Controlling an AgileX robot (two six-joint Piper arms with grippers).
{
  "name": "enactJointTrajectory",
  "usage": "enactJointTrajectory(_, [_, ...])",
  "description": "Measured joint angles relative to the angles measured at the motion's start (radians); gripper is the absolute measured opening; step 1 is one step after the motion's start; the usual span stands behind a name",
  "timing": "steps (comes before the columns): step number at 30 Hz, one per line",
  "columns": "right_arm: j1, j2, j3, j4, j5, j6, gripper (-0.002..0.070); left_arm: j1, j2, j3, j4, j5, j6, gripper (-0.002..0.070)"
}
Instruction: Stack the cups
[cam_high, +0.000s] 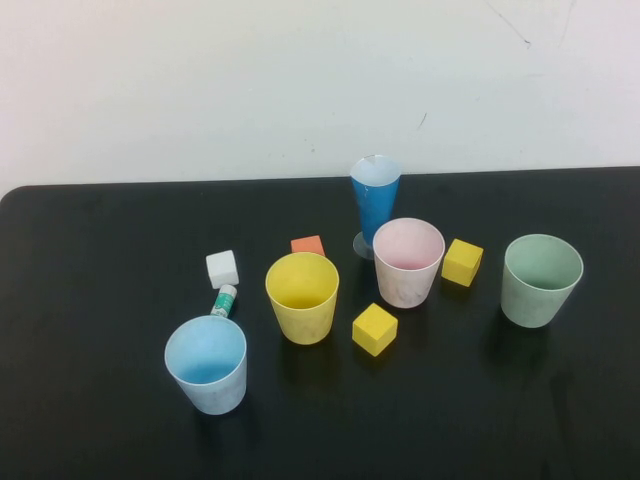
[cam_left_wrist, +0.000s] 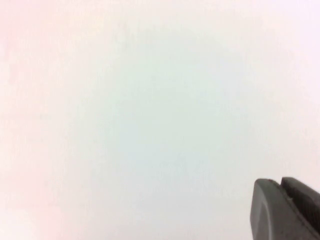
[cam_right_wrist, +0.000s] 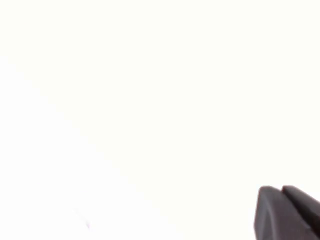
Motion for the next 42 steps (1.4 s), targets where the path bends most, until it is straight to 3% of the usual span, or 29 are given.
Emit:
enactJointTrajectory(8, [0.0,0.0,0.0,0.008,-0.006,0.002,-0.0003,0.0,0.0,0.0,-0.002,-0.062,-0.034,-0.0001])
enactJointTrajectory(11, [0.0,0.0,-0.035,0.009,0.123,-0.004,-0.0003,0.0,0.0,-0.005,-0.013,-0.058,-0.031,-0.0001])
enactJointTrajectory(16, [0.0,0.014,-0.27,-0.037,0.549,-0.012,-0.0003,0.0,0.013,-0.198,-0.018,0.261,-0.031,-0.0001])
enactJointTrajectory(24, [0.0,0.243,-0.515,0.0,0.881,-0.155,-0.0003,0.0,0.338,-0.553,0.027,0.735,-0.024,-0.0001])
enactJointTrajectory(28, [0.0,0.373,-0.549,0.163,0.98,-0.345,-0.0003,0.0,0.542,-0.671,-0.111,0.855,0.061,-0.0001])
enactJointTrajectory(35, [0.003,0.489,-0.549,0.289,1.147,-0.525,-0.0003,0.0,0.923,-0.817,-0.441,0.981,0.385,0.0006])
enactJointTrajectory(38, [0.003,0.496,-0.549,0.291,1.181,-0.564,-0.0003,0.0,1.045,-0.858,-0.471,0.986,0.467,0.0086])
enactJointTrajectory(42, [0.003,0.496,-0.549,0.296,1.183,-0.587,-0.0003,0.0,1.171,-0.892,-0.499,0.986,0.535,0.0314])
